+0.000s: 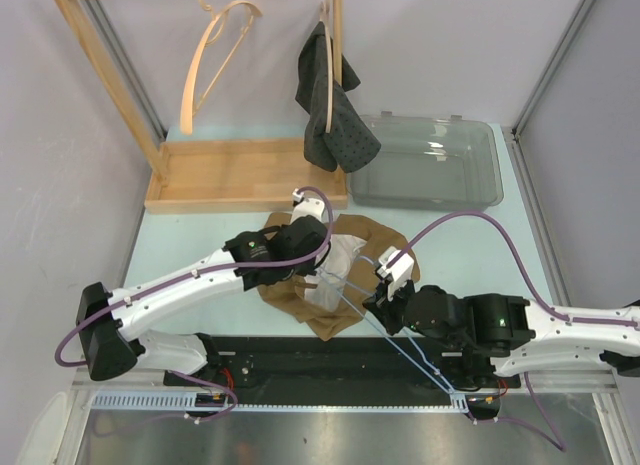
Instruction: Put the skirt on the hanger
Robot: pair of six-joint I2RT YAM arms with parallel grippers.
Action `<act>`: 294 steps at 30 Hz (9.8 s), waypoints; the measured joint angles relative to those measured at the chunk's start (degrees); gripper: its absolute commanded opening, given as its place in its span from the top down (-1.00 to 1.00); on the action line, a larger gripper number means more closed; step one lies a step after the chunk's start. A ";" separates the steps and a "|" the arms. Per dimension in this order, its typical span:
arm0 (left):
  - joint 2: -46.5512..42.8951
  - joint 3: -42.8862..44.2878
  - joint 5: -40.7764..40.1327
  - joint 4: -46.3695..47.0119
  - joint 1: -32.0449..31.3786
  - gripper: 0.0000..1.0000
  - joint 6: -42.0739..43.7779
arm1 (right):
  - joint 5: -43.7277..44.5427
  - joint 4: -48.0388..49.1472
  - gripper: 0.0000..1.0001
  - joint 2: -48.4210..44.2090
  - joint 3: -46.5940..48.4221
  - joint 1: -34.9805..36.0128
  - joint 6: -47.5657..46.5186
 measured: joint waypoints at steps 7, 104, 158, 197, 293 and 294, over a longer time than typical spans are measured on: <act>0.02 0.33 -4.70 -0.68 0.59 1.00 -4.39 | 0.02 0.09 1.00 -0.24 0.00 1.22 0.42; 11.56 -1.27 10.29 3.41 1.14 0.13 -0.09 | 12.55 -17.49 1.00 -0.35 -2.12 3.41 22.32; 1.40 2.71 13.75 -2.64 1.09 1.00 -1.40 | 5.03 -1.49 1.00 -2.58 -2.12 7.26 7.54; 0.07 1.99 8.98 -2.84 2.78 0.99 -5.97 | 10.80 -1.40 1.00 -0.57 -2.10 11.39 7.41; 2.21 4.37 1.77 -3.37 0.92 0.99 -10.45 | 25.16 6.51 1.00 12.90 -0.92 10.45 6.14; 2.21 4.37 1.79 -3.39 0.94 1.00 -10.43 | 25.44 5.73 1.00 12.61 -0.92 10.80 6.86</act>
